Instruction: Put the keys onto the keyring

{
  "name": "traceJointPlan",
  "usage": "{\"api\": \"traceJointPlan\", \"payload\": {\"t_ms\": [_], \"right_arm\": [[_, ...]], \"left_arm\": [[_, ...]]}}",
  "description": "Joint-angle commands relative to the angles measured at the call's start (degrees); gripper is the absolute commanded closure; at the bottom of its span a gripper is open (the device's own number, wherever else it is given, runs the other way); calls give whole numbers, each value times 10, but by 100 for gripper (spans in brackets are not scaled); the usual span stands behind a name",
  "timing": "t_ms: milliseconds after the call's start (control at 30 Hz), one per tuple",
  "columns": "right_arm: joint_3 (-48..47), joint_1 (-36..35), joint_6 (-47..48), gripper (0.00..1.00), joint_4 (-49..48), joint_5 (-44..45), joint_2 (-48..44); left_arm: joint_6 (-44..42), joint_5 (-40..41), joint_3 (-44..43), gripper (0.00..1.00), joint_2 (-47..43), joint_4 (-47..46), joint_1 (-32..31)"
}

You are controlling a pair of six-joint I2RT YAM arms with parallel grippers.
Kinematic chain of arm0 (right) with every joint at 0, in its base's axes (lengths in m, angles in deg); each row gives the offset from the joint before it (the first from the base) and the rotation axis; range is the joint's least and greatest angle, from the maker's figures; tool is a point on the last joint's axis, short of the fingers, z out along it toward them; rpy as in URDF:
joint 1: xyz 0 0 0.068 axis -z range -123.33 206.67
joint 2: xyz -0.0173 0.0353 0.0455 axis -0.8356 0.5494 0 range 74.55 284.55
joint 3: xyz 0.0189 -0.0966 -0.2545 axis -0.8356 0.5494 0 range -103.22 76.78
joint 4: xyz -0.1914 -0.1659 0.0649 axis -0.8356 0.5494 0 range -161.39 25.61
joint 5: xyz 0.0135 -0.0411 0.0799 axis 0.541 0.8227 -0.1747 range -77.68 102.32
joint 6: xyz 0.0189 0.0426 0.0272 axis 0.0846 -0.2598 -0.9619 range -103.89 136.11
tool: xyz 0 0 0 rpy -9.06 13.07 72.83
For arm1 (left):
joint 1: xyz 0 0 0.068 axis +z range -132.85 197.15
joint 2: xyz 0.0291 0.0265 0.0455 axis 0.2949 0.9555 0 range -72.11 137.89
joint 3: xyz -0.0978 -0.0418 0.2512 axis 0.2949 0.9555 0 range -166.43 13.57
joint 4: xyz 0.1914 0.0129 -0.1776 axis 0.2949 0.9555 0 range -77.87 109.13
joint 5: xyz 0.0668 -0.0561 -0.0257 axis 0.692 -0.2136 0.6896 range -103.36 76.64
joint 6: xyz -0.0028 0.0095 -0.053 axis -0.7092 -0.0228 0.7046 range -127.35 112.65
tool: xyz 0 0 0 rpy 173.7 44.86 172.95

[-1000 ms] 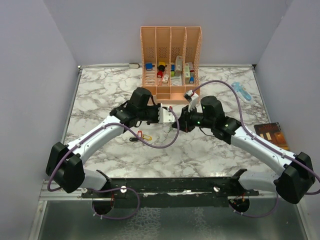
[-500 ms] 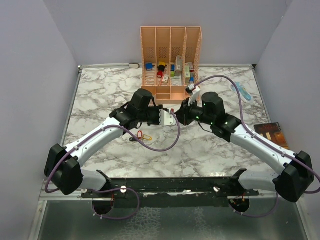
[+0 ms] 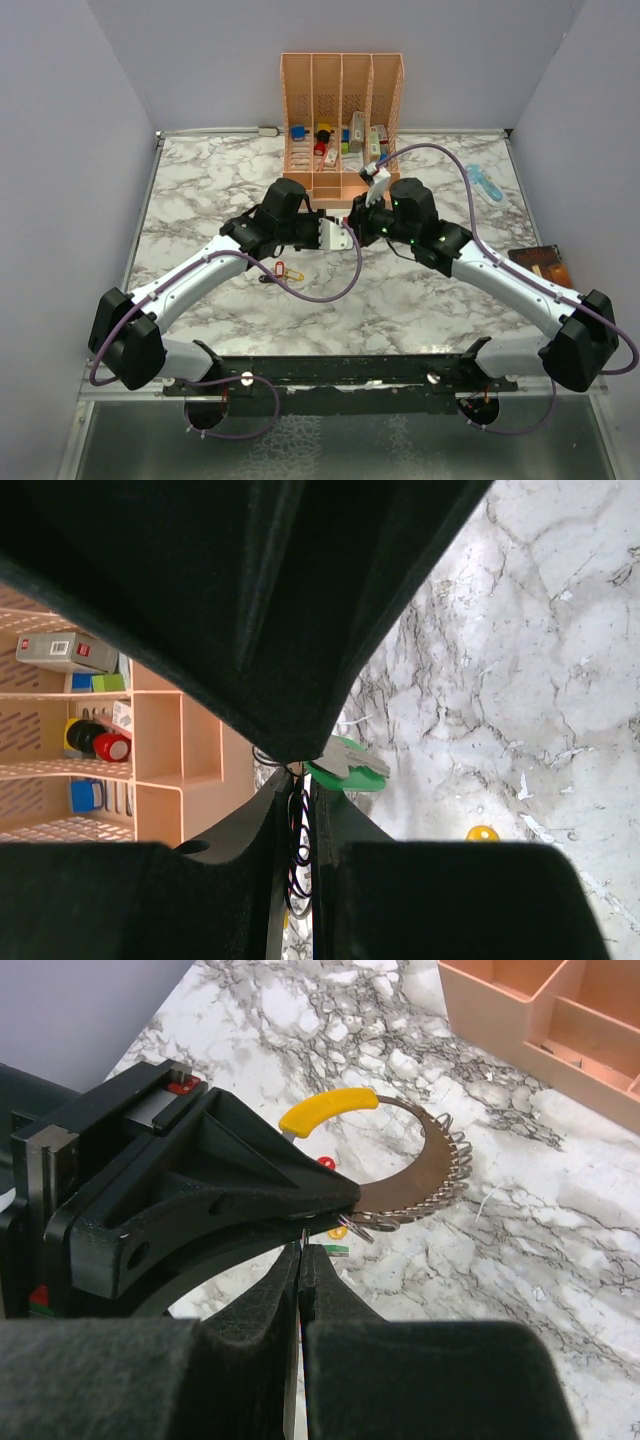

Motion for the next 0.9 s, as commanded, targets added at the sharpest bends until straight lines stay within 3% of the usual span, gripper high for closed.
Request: {"api": "traceJointPlan", "payload": {"t_ms": [0,500,867], "right_arm": [[-15,-5,-19,99,26,22,4],[-6,-6,-33,99,48,34,2],[-52,-23,-28,99,62,57,43]], "left_arm": [[11,24,-6,100,-7,-8,-4],[21,11,-9,100,-10,-10,-5],[22,2,-19,100,-7,8,-4]]}}
